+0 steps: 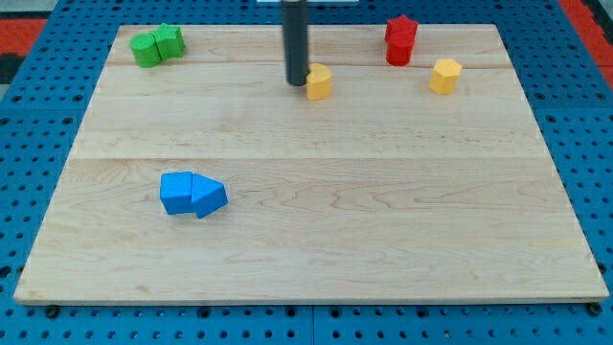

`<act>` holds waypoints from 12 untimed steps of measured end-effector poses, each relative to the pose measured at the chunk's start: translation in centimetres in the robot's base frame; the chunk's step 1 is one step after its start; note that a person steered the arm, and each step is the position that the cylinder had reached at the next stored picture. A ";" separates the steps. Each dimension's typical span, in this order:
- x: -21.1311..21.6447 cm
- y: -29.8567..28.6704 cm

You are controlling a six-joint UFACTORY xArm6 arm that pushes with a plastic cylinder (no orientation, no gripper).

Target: Move the yellow heart into the yellow hexagon

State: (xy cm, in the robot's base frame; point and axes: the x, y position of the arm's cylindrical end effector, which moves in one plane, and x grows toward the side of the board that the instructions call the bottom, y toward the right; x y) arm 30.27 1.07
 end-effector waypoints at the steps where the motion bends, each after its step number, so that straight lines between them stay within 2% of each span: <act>1: 1.8 6.3; 3: 3.9 7.8; 6: 10.8 15.7; 7: 10.2 19.3; 8: 8.0 18.7; 9: 6.5 15.2; 10: 7.2 14.4; 11: 11.6 10.5; 12: 9.8 5.9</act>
State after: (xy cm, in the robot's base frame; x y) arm 40.04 6.92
